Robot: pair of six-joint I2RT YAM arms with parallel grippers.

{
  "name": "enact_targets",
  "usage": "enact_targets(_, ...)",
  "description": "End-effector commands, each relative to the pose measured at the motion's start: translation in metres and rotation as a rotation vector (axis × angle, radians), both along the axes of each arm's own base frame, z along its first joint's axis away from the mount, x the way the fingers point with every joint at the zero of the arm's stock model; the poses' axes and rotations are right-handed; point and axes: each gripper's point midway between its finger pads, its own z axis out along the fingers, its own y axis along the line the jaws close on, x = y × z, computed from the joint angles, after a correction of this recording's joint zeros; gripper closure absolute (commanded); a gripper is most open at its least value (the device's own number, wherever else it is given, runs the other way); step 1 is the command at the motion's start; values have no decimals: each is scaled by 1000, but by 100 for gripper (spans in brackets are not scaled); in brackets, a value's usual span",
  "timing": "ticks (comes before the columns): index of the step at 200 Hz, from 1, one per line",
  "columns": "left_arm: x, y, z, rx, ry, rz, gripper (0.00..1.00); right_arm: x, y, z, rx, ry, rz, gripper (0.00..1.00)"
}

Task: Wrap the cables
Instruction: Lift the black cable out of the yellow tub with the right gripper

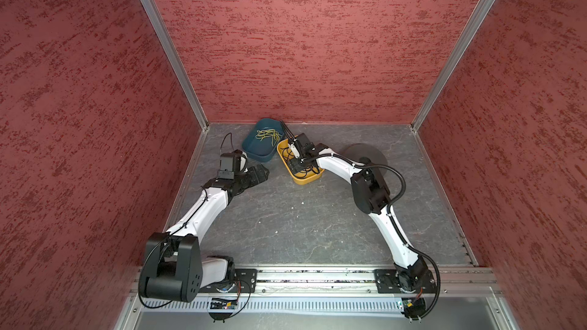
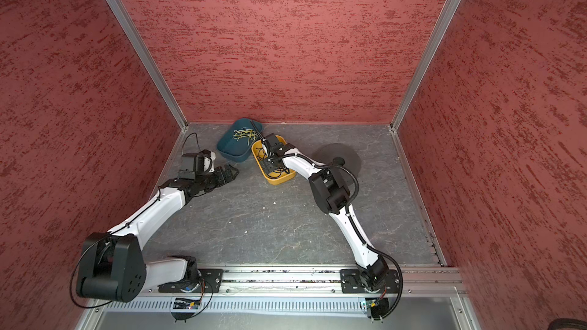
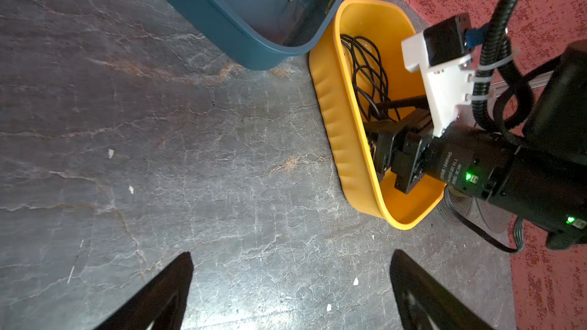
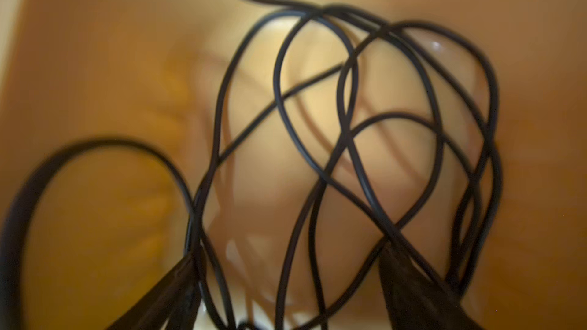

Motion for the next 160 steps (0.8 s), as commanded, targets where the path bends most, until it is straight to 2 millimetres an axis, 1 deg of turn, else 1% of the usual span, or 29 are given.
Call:
enact_targets(1,5,-4,2,-13,-22,-18,3,6,-22,-30,-109,28,-80,30)
enact_targets(14,6,-5,1,-16,-21,-22,3,14,-25,-32,-92,32,-119,45)
enact_targets(15,6,-5,1,-16,-20,-23,3,16,-26,-31,-89,30,-125,48)
enact_targets(19,5,-5,0,-16,-17,-24,3,18,-27,-33,-84,33,-134,51)
enact_targets(30,6,-7,-1,-22,-16,-27,3,27,-30,-27,-57,21,-168,66)
enact_targets(42,6,-9,-1,-30,-15,-32,3,36,-33,-19,-27,5,-195,81)
enact_targets(54,5,-11,-1,-35,-14,-40,3,45,-39,-8,-21,-27,-218,91)
enact_targets(66,5,-13,-1,-36,-17,-46,3,53,-45,2,-23,-64,-242,100)
enact_targets(87,4,-16,-2,-34,-16,-56,3,70,-60,19,7,-112,-291,100)
enact_targets(101,3,-19,-2,-36,-15,-65,3,77,-64,38,36,-150,-299,100)
enact_targets(119,3,-21,-2,-34,-15,-71,3,81,-56,71,98,-212,-249,100)
enact_targets(133,2,-21,-3,-35,-13,-72,3,80,-50,102,154,-263,-223,100)
enact_targets(146,2,-22,-3,-36,-14,-72,3,78,-49,124,193,-297,-210,100)
enact_targets(160,3,-22,-2,-39,-17,-75,3,75,-48,142,222,-315,-200,100)
